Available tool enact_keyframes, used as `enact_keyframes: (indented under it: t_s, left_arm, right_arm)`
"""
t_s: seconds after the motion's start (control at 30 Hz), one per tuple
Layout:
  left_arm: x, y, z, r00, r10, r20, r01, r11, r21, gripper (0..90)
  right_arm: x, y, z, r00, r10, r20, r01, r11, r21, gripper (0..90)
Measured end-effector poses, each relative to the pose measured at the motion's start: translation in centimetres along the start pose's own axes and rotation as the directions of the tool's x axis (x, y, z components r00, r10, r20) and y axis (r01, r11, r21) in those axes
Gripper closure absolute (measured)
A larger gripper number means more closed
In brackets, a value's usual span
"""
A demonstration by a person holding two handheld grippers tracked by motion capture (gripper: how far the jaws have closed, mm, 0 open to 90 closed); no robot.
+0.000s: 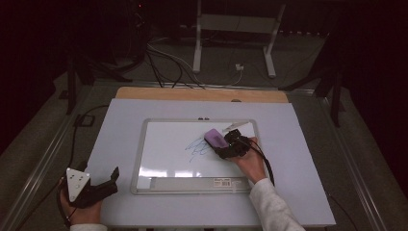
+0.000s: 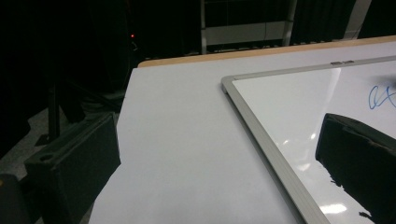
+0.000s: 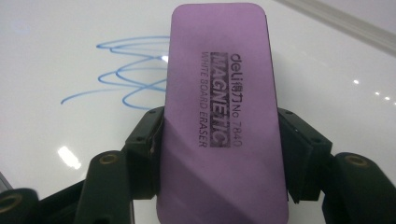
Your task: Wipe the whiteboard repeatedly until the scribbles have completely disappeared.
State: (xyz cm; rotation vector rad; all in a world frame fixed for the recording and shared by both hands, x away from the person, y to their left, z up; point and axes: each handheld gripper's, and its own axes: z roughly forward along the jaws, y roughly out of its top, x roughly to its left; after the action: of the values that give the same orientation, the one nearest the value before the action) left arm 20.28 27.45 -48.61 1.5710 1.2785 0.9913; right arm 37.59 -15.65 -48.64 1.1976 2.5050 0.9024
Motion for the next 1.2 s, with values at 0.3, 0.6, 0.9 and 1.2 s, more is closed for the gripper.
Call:
enact_keyframes:
  t_s: [0.3, 0.6, 0.9, 1.2]
  left_arm:
    - [0.0, 0.0, 0.0, 1.0, 0.0, 0.001, 0.0, 1.0, -0.001, 0.6]
    - [0.0, 0.0, 0.0, 1.0, 0.001, 0.002, -0.001, 1.0, 0.0, 0.5]
    - [0.0, 0.0, 0.0, 1.0, 0.001, 0.002, -0.001, 1.0, -0.001, 0.6]
    - [-0.3, 0.1, 0.2, 1.0, 0.006, 0.003, -0.006, 1.0, 0.003, 0.6]
  right_arm:
    - [-0.3, -0.7, 1.1, 0.9996, 0.026, -0.014, -0.025, 0.998, 0.056, 40.0]
    - [-0.5, 0.5, 1.2, 0.9962, 0.086, -0.011, -0.086, 0.996, 0.007, 30.8]
    - [-0.7, 0.6, 1.3, 0.9902, 0.13, 0.05, -0.132, 0.991, 0.03, 41.1]
    - [-0.2, 0.6, 1.2, 0.9859, 0.126, 0.11, -0.13, 0.991, 0.032, 41.2]
